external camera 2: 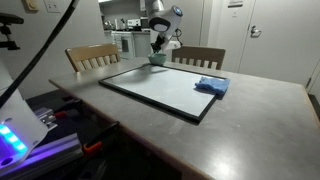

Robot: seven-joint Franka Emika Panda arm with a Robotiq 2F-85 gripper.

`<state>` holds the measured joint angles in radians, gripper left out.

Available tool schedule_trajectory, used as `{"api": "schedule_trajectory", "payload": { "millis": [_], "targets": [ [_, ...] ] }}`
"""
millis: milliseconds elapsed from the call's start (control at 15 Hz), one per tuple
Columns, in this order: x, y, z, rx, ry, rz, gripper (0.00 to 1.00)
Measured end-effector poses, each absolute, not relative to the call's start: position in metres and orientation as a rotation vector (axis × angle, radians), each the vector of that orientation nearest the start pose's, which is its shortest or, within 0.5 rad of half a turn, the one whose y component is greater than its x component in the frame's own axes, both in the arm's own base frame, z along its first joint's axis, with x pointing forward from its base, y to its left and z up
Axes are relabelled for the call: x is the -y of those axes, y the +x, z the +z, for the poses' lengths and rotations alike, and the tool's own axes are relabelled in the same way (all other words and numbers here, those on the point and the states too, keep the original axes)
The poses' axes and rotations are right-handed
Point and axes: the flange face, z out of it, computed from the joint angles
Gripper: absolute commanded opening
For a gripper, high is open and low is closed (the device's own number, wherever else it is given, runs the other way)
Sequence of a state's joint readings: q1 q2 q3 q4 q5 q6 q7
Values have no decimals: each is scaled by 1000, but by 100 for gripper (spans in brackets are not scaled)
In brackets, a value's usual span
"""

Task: Remove the green marker from the green bowl, draw a smiley face on the whiteboard using the green marker, put the green marker in the bowl

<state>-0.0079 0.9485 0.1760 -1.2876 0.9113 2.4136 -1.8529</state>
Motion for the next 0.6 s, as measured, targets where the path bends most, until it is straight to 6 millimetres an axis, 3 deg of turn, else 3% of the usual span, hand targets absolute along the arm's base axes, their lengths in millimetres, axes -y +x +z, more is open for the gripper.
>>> {"api": "schedule_trajectory", "payload": {
  "millis": [267, 600],
  "targets": [
    [-103, 764, 242, 1617, -2110, -863, 5],
    [-86, 769, 291, 1686, -2312, -728, 5]
  ]
}}
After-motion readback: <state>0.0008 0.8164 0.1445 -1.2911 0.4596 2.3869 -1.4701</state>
